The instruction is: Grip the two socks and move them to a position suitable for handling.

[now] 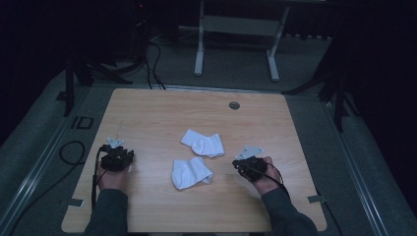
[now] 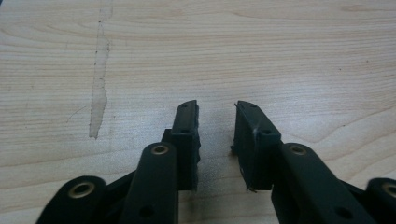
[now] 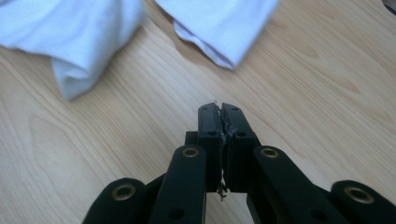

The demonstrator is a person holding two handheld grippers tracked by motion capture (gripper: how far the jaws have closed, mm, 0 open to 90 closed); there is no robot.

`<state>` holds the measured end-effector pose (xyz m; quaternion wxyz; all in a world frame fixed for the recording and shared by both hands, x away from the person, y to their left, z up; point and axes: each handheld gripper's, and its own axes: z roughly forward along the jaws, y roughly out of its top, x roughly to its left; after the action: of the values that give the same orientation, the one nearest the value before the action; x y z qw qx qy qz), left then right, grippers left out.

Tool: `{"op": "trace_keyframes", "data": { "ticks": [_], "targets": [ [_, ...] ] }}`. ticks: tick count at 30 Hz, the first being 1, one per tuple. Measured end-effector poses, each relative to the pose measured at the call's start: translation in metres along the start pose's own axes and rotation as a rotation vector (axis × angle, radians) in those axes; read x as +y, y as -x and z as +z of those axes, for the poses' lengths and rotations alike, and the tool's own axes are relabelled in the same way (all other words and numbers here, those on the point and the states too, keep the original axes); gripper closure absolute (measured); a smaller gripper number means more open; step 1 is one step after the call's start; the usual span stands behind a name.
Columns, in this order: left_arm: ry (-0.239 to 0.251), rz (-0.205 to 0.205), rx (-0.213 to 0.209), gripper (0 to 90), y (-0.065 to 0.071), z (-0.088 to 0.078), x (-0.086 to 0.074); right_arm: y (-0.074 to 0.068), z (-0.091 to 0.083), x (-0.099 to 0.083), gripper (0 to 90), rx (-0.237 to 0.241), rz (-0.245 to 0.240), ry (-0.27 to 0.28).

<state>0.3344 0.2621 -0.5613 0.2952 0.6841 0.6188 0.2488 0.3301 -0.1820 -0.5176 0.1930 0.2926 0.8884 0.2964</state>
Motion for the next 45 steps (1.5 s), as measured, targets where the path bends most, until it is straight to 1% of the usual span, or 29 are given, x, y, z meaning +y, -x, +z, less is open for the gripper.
{"op": "trace_keyframes", "data": {
  "ticks": [1, 4, 8, 13, 20, 24, 27, 30, 35, 39, 45],
  "targets": [
    [0.0, -0.001, -0.004, 71.8, 0.0, 0.0, 0.0, -0.001, 0.001, 0.002, 87.6, 0.001, -0.007, 0.001],
    [-0.002, 0.016, -0.012, 72.6, 0.002, 0.0, 0.0, -0.004, 0.004, 0.007, 88.4, 0.006, -0.011, 0.005],
    [0.0, 0.017, -0.013, 72.6, 0.004, -0.001, 0.0, -0.009, 0.008, 0.015, 88.4, 0.019, -0.025, 0.016],
    [0.004, 0.023, -0.016, 72.5, 0.005, -0.002, 0.0, -0.014, 0.015, 0.02, 88.4, 0.037, -0.034, 0.003],
    [-0.007, 0.035, -0.017, 72.1, 0.007, -0.001, 0.0, -0.025, 0.02, 0.024, 88.2, 0.093, -0.037, 0.02],
    [-0.009, 0.047, -0.017, 71.8, 0.01, -0.002, 0.0, -0.032, 0.02, 0.027, 88.2, 0.116, -0.047, 0.027],
    [-0.009, 0.05, -0.019, 71.6, 0.011, -0.002, -0.001, -0.035, 0.02, 0.028, 88.2, 0.124, -0.057, 0.031],
    [-0.01, 0.05, -0.019, 71.4, 0.011, -0.002, -0.001, -0.037, 0.019, 0.029, 88.2, 0.134, -0.056, 0.037],
    [-0.007, 0.043, -0.024, 71.3, 0.011, -0.003, -0.002, -0.043, 0.019, 0.031, 88.2, 0.148, -0.069, 0.05],
    [0.004, 0.037, -0.035, 71.3, 0.012, -0.006, -0.003, -0.045, 0.019, 0.033, 88.1, 0.16, -0.068, 0.053],
    [0.009, 0.042, -0.04, 71.2, 0.014, -0.01, -0.004, -0.049, 0.02, 0.037, 88.1, 0.173, -0.065, 0.065]
  ]
}}
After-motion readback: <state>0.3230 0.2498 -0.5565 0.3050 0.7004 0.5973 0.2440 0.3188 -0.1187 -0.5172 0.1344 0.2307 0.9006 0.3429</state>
